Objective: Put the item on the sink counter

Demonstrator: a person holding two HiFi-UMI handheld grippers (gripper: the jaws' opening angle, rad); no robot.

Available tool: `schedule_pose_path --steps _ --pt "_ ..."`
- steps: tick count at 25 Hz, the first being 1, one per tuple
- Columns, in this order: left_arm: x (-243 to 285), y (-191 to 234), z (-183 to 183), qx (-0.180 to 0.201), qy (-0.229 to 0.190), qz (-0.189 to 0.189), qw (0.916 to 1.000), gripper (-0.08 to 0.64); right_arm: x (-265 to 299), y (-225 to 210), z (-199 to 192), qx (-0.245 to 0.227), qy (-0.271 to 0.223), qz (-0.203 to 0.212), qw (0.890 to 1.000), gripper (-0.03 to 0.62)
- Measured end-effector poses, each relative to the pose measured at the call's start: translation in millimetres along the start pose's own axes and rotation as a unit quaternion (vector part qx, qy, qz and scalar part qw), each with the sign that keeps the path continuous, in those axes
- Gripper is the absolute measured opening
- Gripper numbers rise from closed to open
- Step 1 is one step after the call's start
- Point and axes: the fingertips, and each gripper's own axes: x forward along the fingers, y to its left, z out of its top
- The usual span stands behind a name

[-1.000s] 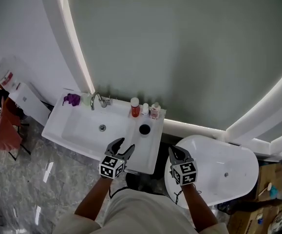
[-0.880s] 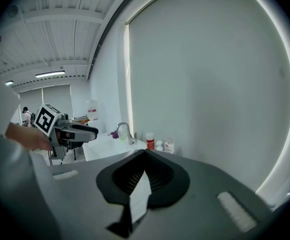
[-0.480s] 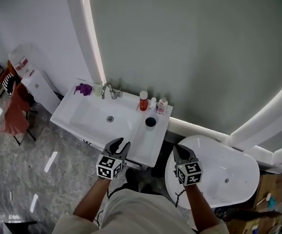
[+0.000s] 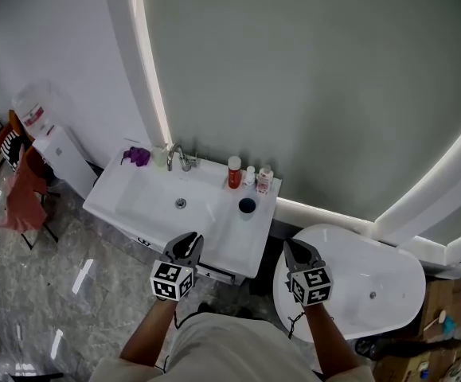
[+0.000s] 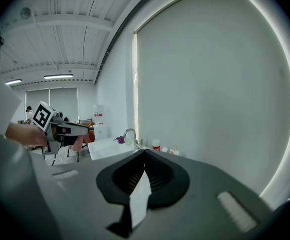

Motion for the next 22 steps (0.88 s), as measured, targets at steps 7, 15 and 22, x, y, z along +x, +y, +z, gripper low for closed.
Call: schedule_pose_path --steps 7,15,22 --pt "-11.0 23.5 14.1 0.001 -0.011 -0.005 0.9999 0.014 8.4 12.0 14.9 0.012 -0.015 -0.009 1.000 0.011" --pt "-15.0 36.6 20.2 0.004 -0.016 -0.025 0.9996 0.008 12.2 20.9 29.4 0.013 -0.038 -0.020 0.999 0.011" --pt "-13.7 36.0 22.4 0.004 -0.014 -0.041 0.9990 0.008 10.0 23.2 31.6 0.022 -0.039 -0.027 0.999 0.011"
